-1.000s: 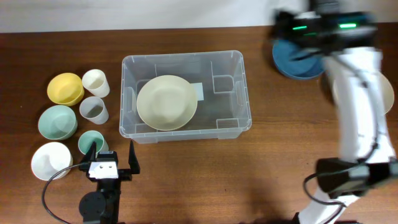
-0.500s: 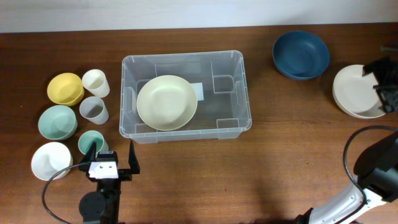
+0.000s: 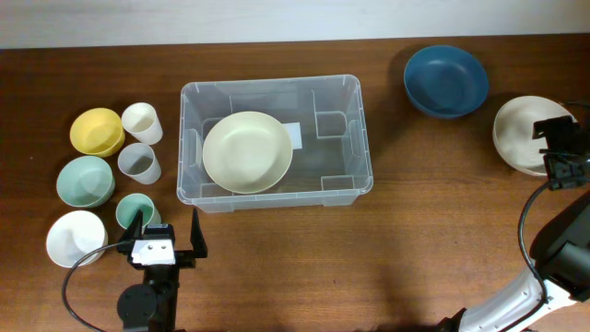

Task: Pack container
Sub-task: 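Move the right gripper to the cream bowl at right and grasp its rim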

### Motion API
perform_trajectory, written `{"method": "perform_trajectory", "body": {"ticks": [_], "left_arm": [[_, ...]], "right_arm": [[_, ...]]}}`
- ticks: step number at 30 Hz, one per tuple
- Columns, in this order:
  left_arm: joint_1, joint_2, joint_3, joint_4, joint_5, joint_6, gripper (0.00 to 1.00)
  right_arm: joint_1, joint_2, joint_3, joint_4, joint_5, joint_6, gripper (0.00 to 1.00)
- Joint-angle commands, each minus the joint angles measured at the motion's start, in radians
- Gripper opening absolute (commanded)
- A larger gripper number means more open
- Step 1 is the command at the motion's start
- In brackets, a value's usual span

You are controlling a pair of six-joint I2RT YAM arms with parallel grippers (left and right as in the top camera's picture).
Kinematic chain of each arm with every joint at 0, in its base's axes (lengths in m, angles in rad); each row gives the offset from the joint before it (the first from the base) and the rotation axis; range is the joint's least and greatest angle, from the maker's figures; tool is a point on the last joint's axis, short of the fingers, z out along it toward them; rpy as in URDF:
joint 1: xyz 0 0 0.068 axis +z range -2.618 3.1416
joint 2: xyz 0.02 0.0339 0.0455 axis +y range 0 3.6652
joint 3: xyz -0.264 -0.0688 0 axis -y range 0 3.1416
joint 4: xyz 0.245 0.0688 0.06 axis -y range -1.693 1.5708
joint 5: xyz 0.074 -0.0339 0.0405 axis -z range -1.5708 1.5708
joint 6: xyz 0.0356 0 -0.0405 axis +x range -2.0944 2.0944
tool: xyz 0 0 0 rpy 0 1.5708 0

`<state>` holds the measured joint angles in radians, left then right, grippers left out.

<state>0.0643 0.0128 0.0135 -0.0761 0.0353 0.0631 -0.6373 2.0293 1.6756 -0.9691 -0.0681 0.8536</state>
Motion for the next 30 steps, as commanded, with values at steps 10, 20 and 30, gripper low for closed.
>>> {"method": "perform_trajectory", "body": {"ticks": [10,20,30], "left_arm": [[0.005,-0.008,-0.005,-0.003,0.013,-0.006,0.99],[0.005,-0.008,-0.005,-0.003,0.013,-0.006,0.99],[0.005,-0.008,-0.004,-0.003,0.013,-0.006,1.00]], "right_arm": [[-0.005,0.128,-0.017,0.058,0.061,0.064,0.99],[-0.005,0.182,-0.017,0.114,0.064,0.064,0.85],[-0.026,0.190,-0.017,0.093,0.107,0.064,0.45]]}}
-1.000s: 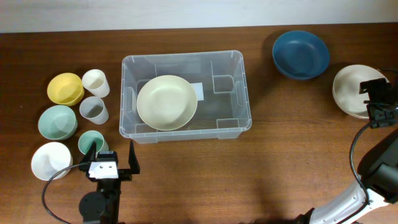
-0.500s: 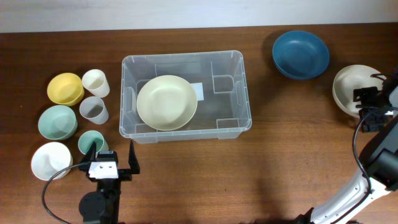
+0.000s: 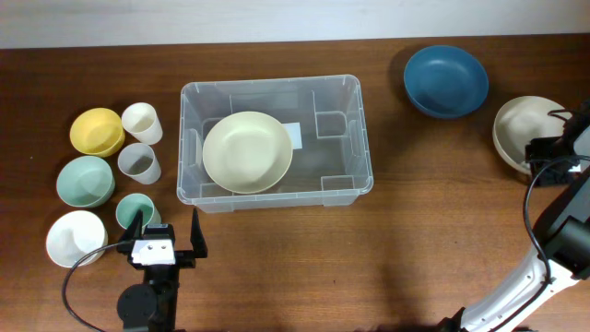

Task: Pack container
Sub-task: 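Move the right gripper to the cream bowl at right and grasp its rim, then lift the cream bowl and carry it over the bin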

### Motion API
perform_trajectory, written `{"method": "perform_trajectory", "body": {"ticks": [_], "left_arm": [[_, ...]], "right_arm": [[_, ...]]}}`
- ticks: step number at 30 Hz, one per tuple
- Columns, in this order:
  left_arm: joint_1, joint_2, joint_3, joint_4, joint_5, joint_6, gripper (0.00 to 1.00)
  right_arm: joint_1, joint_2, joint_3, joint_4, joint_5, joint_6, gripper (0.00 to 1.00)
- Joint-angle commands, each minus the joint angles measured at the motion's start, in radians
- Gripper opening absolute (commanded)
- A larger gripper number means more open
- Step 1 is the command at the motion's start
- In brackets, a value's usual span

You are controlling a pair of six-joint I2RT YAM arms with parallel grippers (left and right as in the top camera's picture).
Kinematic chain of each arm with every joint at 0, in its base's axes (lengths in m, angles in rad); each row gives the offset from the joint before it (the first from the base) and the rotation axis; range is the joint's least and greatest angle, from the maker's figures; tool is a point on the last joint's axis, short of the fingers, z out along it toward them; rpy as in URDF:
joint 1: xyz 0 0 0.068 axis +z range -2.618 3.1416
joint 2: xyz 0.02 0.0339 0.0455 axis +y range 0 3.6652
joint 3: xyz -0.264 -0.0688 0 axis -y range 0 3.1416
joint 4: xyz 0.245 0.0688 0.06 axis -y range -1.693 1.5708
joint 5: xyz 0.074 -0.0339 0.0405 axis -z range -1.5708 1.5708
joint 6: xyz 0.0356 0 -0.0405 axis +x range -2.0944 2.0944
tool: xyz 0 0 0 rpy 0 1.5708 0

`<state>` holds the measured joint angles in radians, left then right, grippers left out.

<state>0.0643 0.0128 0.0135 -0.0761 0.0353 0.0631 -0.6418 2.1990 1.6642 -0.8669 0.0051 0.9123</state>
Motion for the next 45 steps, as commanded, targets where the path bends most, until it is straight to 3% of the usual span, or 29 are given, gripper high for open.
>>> {"method": "perform_trajectory", "body": {"ticks": [1,5,9,11,22,26,35,41,45], "left_arm": [[0.005,-0.008,-0.005,-0.003,0.013,-0.006,0.99],[0.005,-0.008,-0.005,-0.003,0.013,-0.006,1.00],[0.005,-0.008,-0.005,-0.003,0.013,-0.006,0.99],[0.005,-0.008,-0.004,-0.003,0.013,-0.006,1.00],[0.005,-0.008,-0.005,-0.003,0.013,-0.006,0.99],[0.005,-0.008,-0.005,-0.003,0.013,-0.006,0.99],[0.005,-0.008,-0.005,-0.003,0.013,-0.006,0.99],[0.005,-0.008,-0.005,-0.003,0.013,-0.006,0.99],[0.005,-0.008,-0.005,-0.003,0.013,-0.006,1.00]], "right_arm": [[-0.029,0.020,-0.005,-0.014,0.034,0.006,0.42],[-0.073,0.020,-0.005,-0.032,0.033,0.005,0.31],[-0.116,0.020,-0.005,-0.045,0.024,-0.022,0.08],[-0.132,0.020,-0.005,-0.039,0.005,-0.061,0.04],[-0.166,0.005,0.031,-0.027,-0.132,-0.230,0.04],[-0.191,-0.046,0.078,0.002,-0.331,-0.345,0.04],[-0.201,-0.220,0.181,0.034,-0.980,-0.547,0.04],[-0.113,-0.390,0.183,0.033,-1.201,-0.547,0.04],[0.046,-0.478,0.183,0.007,-1.186,-0.557,0.04]]}}
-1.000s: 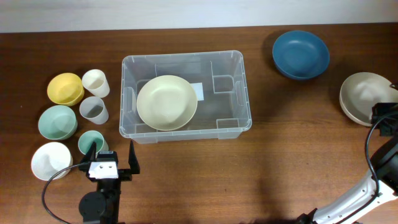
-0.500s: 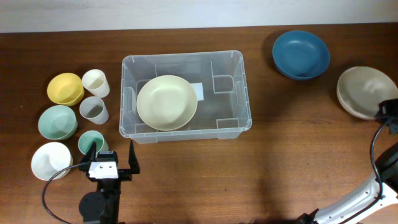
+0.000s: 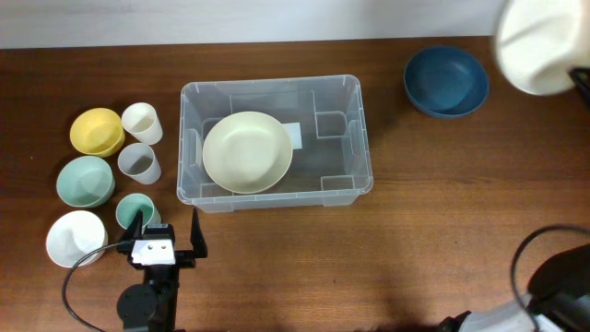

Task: Pack container
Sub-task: 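Lift the cream bowl and carry it over the bin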

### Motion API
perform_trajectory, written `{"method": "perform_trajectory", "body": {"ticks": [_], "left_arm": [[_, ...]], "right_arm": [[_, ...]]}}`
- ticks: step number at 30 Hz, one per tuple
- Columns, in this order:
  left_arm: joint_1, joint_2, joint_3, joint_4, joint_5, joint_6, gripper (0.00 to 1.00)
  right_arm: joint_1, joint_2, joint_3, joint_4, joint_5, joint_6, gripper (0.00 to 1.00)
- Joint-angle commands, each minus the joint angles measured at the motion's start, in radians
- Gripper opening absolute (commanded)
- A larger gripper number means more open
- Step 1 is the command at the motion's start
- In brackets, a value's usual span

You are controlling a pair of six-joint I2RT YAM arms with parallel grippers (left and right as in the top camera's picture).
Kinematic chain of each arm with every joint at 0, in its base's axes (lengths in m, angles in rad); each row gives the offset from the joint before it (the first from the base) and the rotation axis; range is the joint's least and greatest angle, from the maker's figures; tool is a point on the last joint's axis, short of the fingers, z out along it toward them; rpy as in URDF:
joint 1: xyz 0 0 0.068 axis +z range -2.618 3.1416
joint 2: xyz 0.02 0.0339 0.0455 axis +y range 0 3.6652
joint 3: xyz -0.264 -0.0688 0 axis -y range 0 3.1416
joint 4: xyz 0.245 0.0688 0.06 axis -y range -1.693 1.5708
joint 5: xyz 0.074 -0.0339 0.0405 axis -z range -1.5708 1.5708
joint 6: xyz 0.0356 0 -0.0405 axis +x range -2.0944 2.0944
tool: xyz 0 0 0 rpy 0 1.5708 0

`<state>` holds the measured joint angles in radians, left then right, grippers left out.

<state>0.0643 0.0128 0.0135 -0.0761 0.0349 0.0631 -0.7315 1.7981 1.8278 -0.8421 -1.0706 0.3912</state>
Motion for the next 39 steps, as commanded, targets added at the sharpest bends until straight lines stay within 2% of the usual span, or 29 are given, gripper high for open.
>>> {"method": "perform_trajectory", "body": {"ticks": [1,6,10,13,16,24,39], "left_arm": [[0.005,-0.008,-0.005,-0.003,0.013,-0.006,0.99],[0.005,-0.008,-0.005,-0.003,0.013,-0.006,0.99],[0.005,-0.008,-0.005,-0.003,0.013,-0.006,0.99],[0.005,-0.008,-0.005,-0.003,0.013,-0.006,0.99],[0.005,-0.008,-0.004,-0.003,0.013,-0.006,0.99],[0.005,-0.008,-0.005,-0.003,0.013,-0.006,0.99],[0.005,-0.008,-0.005,-0.003,0.013,-0.006,0.99]], "right_arm": [[0.192,-0.092,0.019,-0.027,-0.085,-0.039,0.04],[0.498,-0.105,0.019,-0.048,0.098,-0.039,0.04],[0.742,-0.079,0.019,-0.049,0.346,-0.006,0.04],[0.886,-0.050,0.019,-0.048,0.507,0.048,0.04],[0.987,-0.013,0.019,-0.047,0.579,0.071,0.04],[1.118,0.139,0.018,-0.034,0.602,0.097,0.04],[1.158,0.336,0.018,-0.005,0.635,0.109,0.04]]}}
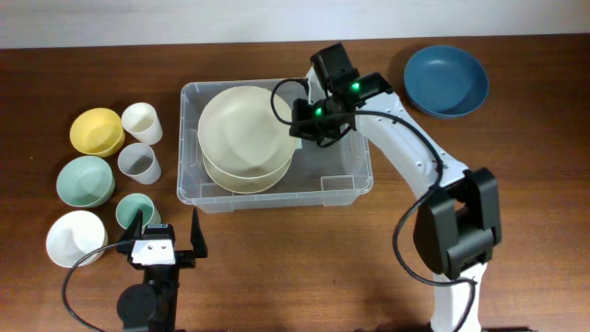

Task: Pack container
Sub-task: 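Lift the cream bowl and carry it over the bin, then lower the cream bowl onto the plate in the bin and release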

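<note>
A clear plastic container (pixel 343 175) stands mid-table with a pale yellow bowl (pixel 249 183) in its left half. A second, cream bowl (pixel 241 124) lies over that bowl, slightly towards the back, and only the lower bowl's front rim shows. My right gripper (pixel 297 124) reaches in from the right and is shut on the cream bowl's right rim. Near the front left edge my left gripper (pixel 166 242) is open and holds nothing.
A blue bowl (pixel 446 80) sits at the back right. Left of the container stand a yellow bowl (pixel 97 131), a white cup (pixel 142 123), a translucent cup (pixel 139 163), a mint bowl (pixel 86 181), a teal cup (pixel 135 210) and a white bowl (pixel 76 238).
The cream bowl was held high at the back right corner. Now it is inside the container on top of the pale yellow bowl, with the right gripper still on its rim. The left arm has not moved.
The cream bowl first stood on the table at the far right with my right gripper over it. Then the gripper was at its rim. After that the bowl was up in the air at the back right, and now it lies in the container.
</note>
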### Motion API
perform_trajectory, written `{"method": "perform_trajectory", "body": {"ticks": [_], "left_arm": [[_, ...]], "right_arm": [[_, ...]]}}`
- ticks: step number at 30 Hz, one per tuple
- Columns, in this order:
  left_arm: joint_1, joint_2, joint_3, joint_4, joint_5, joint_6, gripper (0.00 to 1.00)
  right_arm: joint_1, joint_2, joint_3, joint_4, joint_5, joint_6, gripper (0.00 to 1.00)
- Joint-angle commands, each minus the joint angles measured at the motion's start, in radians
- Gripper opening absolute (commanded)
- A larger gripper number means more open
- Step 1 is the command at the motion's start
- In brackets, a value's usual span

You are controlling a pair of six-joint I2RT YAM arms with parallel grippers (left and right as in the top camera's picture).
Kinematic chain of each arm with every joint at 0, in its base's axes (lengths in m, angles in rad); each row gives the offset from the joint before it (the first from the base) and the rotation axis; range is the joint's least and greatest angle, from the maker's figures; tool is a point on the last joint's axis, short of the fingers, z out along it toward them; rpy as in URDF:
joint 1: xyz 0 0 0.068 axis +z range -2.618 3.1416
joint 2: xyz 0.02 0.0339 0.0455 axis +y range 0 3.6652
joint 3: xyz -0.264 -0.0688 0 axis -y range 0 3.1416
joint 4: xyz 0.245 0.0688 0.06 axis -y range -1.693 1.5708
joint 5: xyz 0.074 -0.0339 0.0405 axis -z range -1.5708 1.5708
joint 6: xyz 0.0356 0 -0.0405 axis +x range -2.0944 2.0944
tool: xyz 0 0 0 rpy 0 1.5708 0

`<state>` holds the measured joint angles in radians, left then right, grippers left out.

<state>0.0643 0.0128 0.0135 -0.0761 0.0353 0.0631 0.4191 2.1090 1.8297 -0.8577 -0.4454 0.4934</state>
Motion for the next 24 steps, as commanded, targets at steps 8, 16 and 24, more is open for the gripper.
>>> {"method": "perform_trajectory", "body": {"ticks": [8,16,24], "left_arm": [[0.005,-0.008,-0.005,-0.003,0.013,-0.006,0.99],[0.005,-0.008,-0.005,-0.003,0.013,-0.006,0.99],[0.005,-0.008,-0.005,-0.003,0.013,-0.006,0.99]], "right_arm": [[0.007,0.059,0.014,0.024,0.008,0.021,0.04],[0.016,0.060,0.008,0.033,0.010,0.021,0.04],[0.028,0.065,0.008,0.037,0.010,0.021,0.10]]}}
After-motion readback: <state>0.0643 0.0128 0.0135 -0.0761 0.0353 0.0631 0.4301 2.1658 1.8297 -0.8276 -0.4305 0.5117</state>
